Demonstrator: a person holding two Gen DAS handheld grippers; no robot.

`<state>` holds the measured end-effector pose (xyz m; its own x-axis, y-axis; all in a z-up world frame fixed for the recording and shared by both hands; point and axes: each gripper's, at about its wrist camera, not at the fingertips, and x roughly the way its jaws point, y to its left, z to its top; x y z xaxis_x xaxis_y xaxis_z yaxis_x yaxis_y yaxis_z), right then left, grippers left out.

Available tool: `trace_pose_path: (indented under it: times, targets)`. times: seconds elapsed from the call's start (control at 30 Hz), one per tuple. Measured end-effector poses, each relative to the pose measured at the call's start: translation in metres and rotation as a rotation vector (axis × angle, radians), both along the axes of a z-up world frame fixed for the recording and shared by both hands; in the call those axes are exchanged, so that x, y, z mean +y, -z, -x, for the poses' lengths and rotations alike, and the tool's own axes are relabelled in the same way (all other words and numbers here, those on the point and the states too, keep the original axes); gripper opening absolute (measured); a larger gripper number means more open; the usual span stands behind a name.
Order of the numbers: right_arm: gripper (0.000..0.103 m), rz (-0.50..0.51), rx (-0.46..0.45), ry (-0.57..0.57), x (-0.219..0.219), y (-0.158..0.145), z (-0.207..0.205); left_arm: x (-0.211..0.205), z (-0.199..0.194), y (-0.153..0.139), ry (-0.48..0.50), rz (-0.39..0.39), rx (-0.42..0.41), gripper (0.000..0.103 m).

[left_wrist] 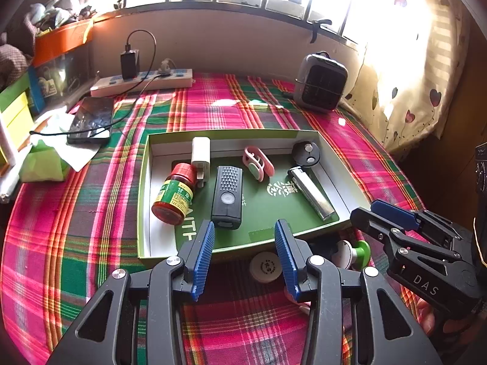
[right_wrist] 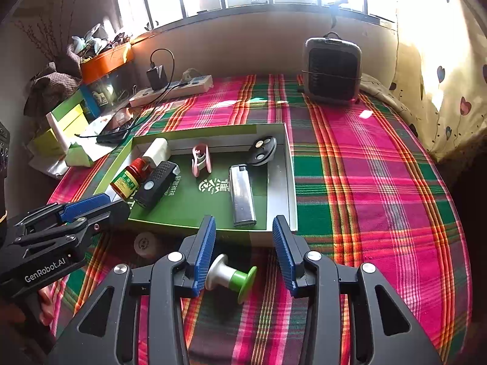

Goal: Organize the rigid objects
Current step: 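Withdraw both open grippers from the tray toward the remaining items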

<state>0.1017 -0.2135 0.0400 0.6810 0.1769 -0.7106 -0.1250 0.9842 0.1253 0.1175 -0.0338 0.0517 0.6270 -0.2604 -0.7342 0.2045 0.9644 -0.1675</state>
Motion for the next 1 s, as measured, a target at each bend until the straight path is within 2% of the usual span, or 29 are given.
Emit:
trace_pose_path:
  times: [0.47, 0.77, 1.0]
  targets:
    - [0.050, -0.018, -0.005, 0.047, -0.015, 0.005, 0.027, 0.021, 0.026, 0.003, -0.044, 0.044, -0.001, 0.040]
    - [0.052, -0.040, 0.029, 0.021, -0.003, 0.016, 0.028, 0.029, 0.037, 0.016, -0.050, 0.057, 0.028, 0.041]
    - [0.052, -0.015, 0.049, 0.010, 0.011, 0.023, 0.023, 0.037, 0.039, 0.025, -0.053, 0.074, 0.051, 0.041]
